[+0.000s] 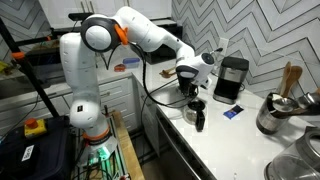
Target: Remove the silver plate from the top of coffee maker, then open the lid of coffee maker
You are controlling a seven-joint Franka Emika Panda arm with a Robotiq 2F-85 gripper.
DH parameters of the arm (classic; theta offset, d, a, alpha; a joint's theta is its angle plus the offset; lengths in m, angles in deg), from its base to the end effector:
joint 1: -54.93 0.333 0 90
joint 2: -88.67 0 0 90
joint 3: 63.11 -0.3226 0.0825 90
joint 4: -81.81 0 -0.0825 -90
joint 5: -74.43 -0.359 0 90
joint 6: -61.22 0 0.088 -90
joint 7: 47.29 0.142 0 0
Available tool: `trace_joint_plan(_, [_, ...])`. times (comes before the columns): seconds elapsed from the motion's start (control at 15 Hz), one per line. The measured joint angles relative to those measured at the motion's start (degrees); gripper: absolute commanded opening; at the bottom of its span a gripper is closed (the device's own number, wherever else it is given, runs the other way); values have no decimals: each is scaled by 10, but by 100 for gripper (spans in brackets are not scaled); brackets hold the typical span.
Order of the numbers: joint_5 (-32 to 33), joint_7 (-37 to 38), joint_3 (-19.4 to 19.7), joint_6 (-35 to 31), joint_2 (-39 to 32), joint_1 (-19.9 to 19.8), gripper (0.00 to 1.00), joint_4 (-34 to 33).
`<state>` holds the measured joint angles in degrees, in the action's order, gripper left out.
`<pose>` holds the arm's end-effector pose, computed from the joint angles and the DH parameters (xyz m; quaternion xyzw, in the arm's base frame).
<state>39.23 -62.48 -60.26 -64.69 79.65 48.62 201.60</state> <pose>0.5503 -0.0513 0.3405 -0.9622 0.1328 -0.0270 0.2362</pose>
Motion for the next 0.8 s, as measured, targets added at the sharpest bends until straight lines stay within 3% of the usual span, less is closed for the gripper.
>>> trace_joint_plan(0.53, [85,62,-6,22,35,16,100,-58])
trace_joint_plan(0.8, [88,67,-7,24,36,17,100,-63])
